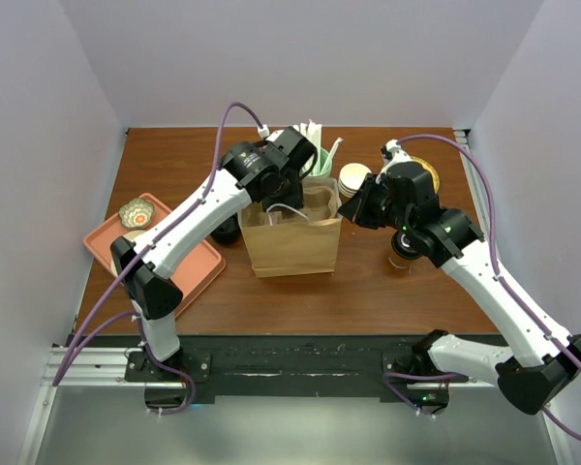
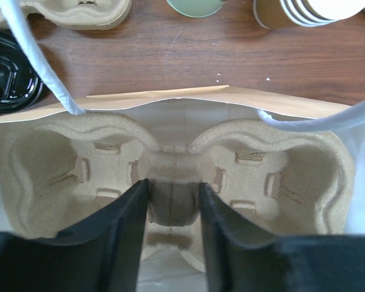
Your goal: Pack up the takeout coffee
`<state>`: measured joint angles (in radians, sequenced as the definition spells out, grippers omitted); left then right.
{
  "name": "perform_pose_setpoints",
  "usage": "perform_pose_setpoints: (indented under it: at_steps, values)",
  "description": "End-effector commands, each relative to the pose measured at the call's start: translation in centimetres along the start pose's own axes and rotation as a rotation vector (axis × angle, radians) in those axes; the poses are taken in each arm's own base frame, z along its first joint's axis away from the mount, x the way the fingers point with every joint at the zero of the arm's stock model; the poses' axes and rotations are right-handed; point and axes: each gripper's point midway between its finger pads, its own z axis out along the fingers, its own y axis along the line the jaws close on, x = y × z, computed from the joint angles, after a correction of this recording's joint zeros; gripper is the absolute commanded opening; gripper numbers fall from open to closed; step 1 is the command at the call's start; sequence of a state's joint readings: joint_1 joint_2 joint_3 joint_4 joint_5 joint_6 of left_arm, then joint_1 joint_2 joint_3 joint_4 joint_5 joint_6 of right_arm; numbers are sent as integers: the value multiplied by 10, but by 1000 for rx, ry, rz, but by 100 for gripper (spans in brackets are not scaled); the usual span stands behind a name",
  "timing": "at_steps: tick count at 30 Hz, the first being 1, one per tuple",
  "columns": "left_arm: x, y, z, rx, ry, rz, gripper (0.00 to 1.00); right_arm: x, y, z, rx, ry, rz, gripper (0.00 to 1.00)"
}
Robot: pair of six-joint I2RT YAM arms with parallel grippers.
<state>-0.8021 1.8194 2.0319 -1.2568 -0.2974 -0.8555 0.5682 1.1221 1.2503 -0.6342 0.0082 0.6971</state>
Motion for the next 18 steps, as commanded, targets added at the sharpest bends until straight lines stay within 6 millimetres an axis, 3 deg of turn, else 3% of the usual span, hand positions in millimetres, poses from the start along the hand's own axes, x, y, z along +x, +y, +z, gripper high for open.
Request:
perform_pose_setpoints:
  at_steps: [1,4,9,12,18]
  values:
    - [-17,-18,-23,94,-51,-50,48,-11,7,-8,-34,-57,10,4]
    - [-27,-29,-40,158,-72,-51,53,-9,0,-7,-8,-59,-5,6]
    - [-25,-18,-43,115,-68,-40,59,-10,-3,-8,-1,-69,-19,9]
    - [-26,-17,-46,120,-74,-23,59,-10,-3,-8,1,-68,-19,9]
    - [-39,-20,-73,191,-126,16,60,-11,-3,-10,13,-62,-27,10]
